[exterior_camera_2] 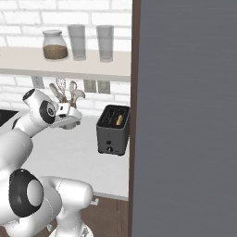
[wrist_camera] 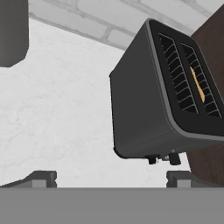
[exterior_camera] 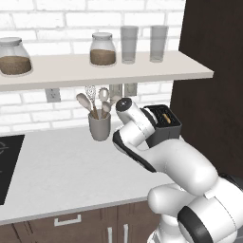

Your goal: Start the toaster. Once the lever pops up, take the bread to the plate on the dining counter.

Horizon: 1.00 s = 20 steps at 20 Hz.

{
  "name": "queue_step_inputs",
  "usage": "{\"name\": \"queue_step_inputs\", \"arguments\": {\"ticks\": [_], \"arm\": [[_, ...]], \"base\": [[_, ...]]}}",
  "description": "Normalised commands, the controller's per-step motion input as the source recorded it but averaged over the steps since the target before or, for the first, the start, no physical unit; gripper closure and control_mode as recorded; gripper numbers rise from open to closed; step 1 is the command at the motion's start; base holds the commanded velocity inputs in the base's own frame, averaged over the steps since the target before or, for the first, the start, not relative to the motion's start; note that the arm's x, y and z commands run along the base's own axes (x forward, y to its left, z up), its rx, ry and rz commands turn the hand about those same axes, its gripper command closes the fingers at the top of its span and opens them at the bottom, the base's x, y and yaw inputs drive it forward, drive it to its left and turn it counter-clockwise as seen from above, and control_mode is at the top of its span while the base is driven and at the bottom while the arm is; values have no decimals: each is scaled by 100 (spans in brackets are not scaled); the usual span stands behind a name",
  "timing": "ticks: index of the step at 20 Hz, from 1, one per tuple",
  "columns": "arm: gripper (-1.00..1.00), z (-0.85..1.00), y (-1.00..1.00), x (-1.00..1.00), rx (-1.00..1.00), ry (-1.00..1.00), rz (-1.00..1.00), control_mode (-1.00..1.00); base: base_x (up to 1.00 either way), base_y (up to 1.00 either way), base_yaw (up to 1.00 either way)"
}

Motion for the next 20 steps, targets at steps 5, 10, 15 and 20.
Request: {"name": "queue_step_inputs", "arguments": {"ticks": [5, 10, 15, 20], "arm": [[-100, 0, 0, 0, 0, 0, 0, -100], [-100, 0, 0, 0, 0, 0, 0, -100], [-100, 0, 0, 0, 0, 0, 0, -100], [-100, 0, 0, 0, 0, 0, 0, -100]], "base": [[0, 0, 0], [0, 0, 0], [0, 0, 0], [0, 0, 0]]}}
